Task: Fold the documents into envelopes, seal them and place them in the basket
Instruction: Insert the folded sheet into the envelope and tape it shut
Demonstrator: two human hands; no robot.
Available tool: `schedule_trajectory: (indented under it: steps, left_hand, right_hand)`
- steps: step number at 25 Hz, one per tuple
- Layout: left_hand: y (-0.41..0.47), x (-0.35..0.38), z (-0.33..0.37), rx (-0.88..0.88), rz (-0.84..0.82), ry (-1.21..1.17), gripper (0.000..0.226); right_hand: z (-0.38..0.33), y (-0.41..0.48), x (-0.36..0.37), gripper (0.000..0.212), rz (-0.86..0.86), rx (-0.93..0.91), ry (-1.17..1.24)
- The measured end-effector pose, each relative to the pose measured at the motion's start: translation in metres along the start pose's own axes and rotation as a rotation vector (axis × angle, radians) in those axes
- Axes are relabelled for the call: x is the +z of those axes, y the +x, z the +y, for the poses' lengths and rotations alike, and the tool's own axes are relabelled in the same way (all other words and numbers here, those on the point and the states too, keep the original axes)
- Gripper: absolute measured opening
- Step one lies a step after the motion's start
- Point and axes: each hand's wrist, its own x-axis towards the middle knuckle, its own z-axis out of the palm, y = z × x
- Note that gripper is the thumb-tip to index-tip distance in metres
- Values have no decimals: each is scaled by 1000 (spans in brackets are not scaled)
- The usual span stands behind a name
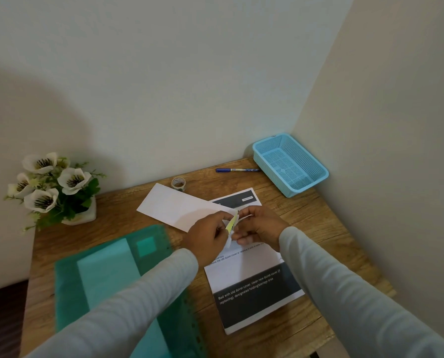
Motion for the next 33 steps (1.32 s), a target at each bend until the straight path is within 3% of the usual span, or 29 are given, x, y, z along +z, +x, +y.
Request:
schedule_trajectory:
  steps: [4,10,13,18,22,25,28,33]
  left_hand:
    - [1,-4,2,18,23,-40,30]
    - [1,-15,16,33,45,-162,33]
    - [2,-31,29,93,82,-218,31]
    - [11,-95,63,344,432,-55,44]
    - [18,-137,95,367,325,-238,19]
    - [22,-143,105,375,313,-445,12]
    - [22,-136,101,283,343,-637,14]
    - [16,-102,86,96,316,-720,11]
  right_hand:
    - [2,4,8,33,60,-39,47]
    - [1,6,11,14,157,-114,-201]
    - [-19,-4,8,4,129,-278,-268]
    - [-96,-45,3,11,197,-643,-364]
    - [-147,-75,5,11,203,-847,-415]
    - [-161,-89,7,23,271,-959,-316]
    - [-143,-88,2,32,307,-976,-145]
    - [-84,-58,9,33,259,-806,-72]
